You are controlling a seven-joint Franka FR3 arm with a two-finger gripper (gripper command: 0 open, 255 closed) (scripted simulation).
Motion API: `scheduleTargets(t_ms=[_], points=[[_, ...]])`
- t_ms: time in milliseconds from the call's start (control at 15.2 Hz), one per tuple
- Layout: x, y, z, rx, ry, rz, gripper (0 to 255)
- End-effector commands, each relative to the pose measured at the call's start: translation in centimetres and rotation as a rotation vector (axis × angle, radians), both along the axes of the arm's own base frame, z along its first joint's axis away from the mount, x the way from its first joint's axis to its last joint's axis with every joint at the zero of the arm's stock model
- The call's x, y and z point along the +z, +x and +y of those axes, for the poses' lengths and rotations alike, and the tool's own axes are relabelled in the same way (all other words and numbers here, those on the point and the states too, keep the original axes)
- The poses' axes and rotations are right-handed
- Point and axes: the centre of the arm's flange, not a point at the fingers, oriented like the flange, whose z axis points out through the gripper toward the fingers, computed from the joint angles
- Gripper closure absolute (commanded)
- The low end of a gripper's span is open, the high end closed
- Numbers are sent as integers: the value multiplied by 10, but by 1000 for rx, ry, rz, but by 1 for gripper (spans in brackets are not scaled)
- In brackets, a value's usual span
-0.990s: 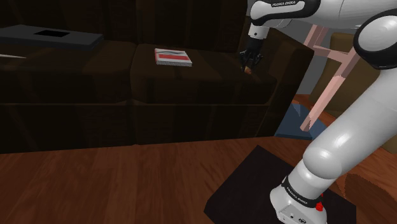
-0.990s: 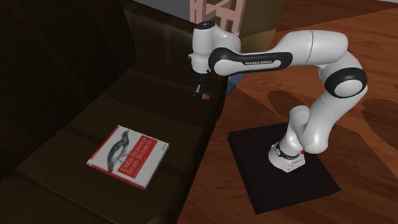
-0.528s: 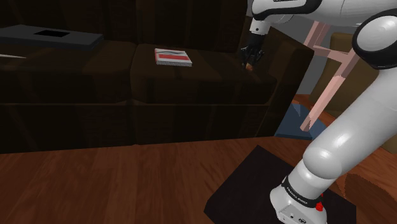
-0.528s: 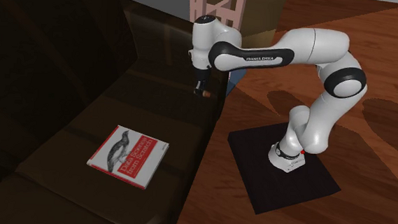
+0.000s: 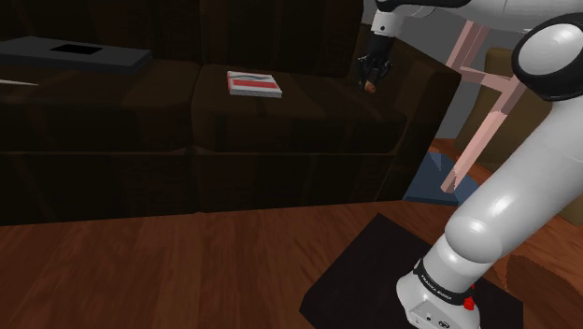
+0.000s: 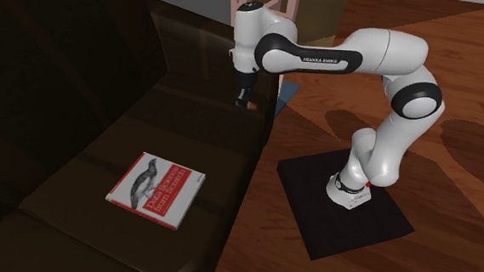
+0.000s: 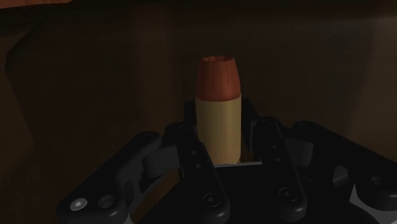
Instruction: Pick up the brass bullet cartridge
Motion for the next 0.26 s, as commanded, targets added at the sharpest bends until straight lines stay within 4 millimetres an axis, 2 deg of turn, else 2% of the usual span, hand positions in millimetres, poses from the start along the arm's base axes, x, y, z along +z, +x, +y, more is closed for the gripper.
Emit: scheduleTargets(t_ms=[0,198], points=[[11,0,1,0,0,0,255],[17,0,1,0,0,0,255]])
